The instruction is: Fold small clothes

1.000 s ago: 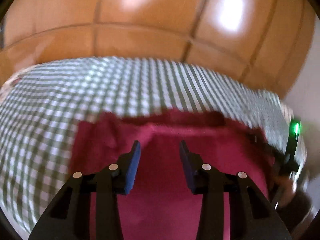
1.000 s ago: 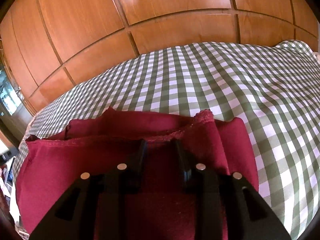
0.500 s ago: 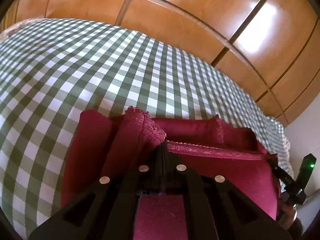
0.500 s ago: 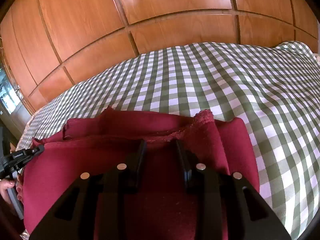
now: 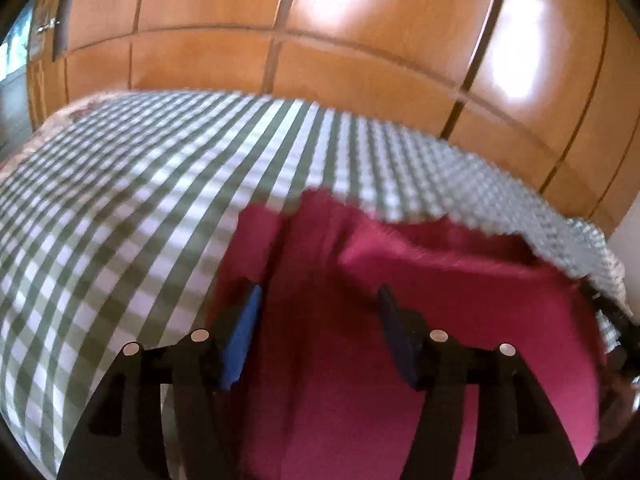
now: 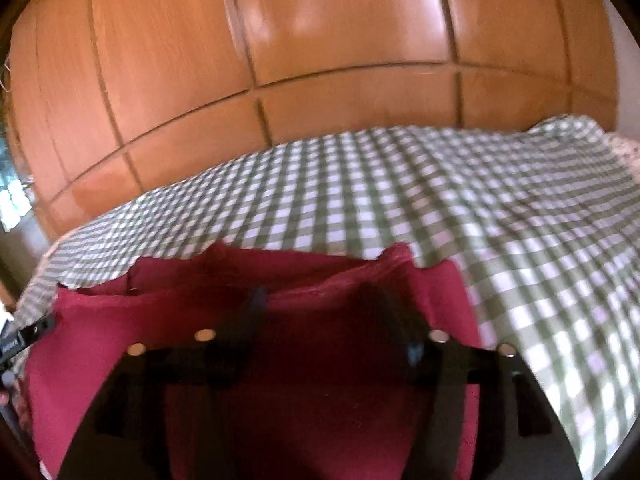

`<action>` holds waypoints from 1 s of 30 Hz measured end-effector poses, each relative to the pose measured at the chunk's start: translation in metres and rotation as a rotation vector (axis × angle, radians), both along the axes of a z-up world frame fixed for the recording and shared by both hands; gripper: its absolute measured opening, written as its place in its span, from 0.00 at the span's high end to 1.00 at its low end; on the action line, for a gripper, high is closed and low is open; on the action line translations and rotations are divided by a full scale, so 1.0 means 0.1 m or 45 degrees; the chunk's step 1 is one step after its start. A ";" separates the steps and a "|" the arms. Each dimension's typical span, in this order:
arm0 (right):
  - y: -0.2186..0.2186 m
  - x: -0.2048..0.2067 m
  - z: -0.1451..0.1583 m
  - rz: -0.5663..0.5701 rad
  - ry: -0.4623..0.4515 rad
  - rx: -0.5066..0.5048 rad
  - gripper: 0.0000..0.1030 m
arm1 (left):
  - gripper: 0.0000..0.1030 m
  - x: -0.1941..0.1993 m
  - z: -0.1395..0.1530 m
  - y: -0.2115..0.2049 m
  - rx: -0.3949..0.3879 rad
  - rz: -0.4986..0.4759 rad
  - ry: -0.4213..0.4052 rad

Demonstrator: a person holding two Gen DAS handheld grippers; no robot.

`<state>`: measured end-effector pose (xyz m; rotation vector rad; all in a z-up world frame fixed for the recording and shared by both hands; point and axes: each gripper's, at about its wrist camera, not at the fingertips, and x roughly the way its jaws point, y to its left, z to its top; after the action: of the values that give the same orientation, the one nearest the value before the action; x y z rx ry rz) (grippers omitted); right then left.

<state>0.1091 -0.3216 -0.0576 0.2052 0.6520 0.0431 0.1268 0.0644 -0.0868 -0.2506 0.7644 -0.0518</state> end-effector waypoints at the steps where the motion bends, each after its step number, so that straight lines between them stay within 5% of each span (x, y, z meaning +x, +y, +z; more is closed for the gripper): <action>1: 0.00 0.03 -0.03 -0.031 0.032 -0.019 0.42 | 0.43 0.04 -0.06 0.05 -0.050 0.009 0.028; 5: 0.04 0.22 -0.15 -0.050 0.172 -0.083 0.41 | 0.37 0.12 -0.08 0.04 -0.017 -0.010 0.038; 12: 0.08 0.22 -0.15 -0.046 0.165 -0.123 0.37 | 0.19 -0.18 0.02 0.15 -0.083 0.055 -0.042; 17: 0.08 0.20 -0.14 -0.041 0.161 -0.137 0.30 | 0.12 -0.32 -0.04 0.18 -0.045 0.059 -0.007; 21: 0.13 0.20 -0.13 -0.033 0.163 -0.167 0.24 | 0.11 -0.43 -0.13 0.27 -0.156 0.059 0.007; 27: 0.17 0.15 -0.09 -0.067 0.153 -0.224 0.02 | 0.07 -0.44 -0.10 0.26 -0.224 0.036 0.016; 30: 0.17 0.14 -0.07 -0.094 0.192 -0.247 0.02 | 0.07 -0.44 -0.09 0.28 -0.258 0.031 0.017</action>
<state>0.1232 -0.3047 -0.0648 0.0451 0.7934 -0.1072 0.0830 0.0919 -0.0960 -0.4533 0.7701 -0.1047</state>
